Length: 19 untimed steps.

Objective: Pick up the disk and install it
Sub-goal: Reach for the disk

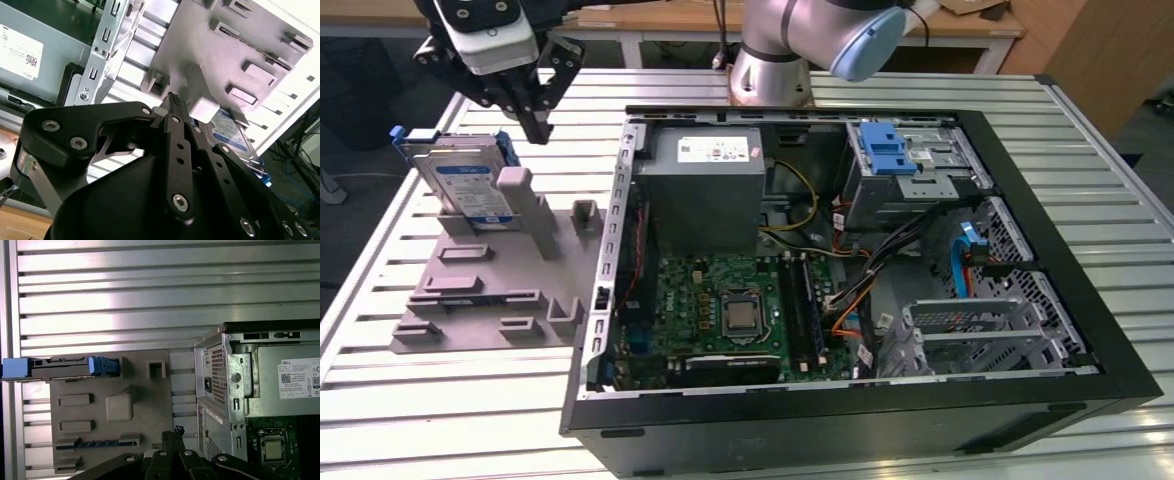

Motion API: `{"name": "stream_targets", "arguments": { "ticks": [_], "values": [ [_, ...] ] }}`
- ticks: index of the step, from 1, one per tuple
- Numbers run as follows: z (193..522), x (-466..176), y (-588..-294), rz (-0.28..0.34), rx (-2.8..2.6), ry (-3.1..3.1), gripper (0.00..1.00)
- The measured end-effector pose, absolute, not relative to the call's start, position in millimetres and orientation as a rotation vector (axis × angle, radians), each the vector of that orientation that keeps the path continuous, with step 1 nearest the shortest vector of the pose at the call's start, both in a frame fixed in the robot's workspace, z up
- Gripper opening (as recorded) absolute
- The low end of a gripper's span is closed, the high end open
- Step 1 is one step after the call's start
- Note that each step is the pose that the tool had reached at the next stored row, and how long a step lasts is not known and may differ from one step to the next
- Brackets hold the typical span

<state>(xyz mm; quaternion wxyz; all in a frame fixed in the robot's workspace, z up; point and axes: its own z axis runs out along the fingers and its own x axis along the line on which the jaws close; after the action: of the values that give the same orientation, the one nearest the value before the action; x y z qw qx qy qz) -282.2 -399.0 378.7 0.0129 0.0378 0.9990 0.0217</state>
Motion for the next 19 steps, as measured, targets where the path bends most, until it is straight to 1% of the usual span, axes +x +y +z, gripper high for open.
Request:
{"name": "stream_targets", "arguments": {
  "ticks": [19],
  "values": [
    [377.3,-300.3,-398.9,0.068,0.118,3.113,0.11]
  ]
}}
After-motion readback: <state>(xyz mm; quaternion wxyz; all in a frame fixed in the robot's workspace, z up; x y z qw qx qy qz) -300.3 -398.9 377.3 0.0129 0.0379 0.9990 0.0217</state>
